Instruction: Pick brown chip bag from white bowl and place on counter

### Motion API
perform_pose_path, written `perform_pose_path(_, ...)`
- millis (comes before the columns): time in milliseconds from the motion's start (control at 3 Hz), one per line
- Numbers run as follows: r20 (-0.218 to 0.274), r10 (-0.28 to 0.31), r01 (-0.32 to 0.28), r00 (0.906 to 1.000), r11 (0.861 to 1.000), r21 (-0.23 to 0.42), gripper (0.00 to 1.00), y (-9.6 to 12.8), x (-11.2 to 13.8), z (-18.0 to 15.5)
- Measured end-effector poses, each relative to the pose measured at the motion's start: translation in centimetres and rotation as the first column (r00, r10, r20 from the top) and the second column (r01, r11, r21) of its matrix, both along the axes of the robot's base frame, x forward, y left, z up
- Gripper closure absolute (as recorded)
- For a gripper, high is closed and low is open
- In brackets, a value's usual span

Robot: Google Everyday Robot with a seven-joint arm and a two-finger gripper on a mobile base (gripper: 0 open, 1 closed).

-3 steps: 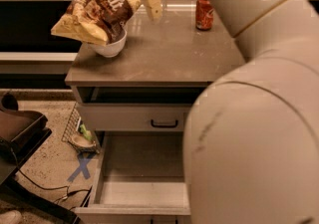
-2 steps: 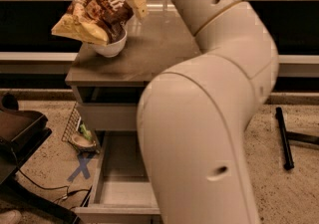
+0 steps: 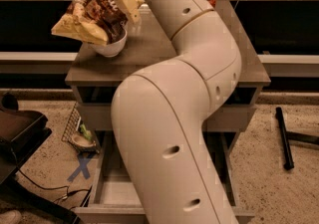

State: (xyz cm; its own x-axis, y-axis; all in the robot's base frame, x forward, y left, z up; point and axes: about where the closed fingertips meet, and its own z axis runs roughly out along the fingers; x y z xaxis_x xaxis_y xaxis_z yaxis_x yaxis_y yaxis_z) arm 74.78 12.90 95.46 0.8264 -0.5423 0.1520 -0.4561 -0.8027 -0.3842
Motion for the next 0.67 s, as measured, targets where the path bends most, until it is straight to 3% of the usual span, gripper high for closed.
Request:
perform_pose_path(333, -0.003, 0.005, -0.005, 1.0, 1.0, -0.019, 0.14, 0.3, 0.7, -1.1)
perform_pose_path(667, -0.012, 0.004, -0.004, 0.9999, 1.0, -0.023, 0.45, 0.7, 1.3, -2.2)
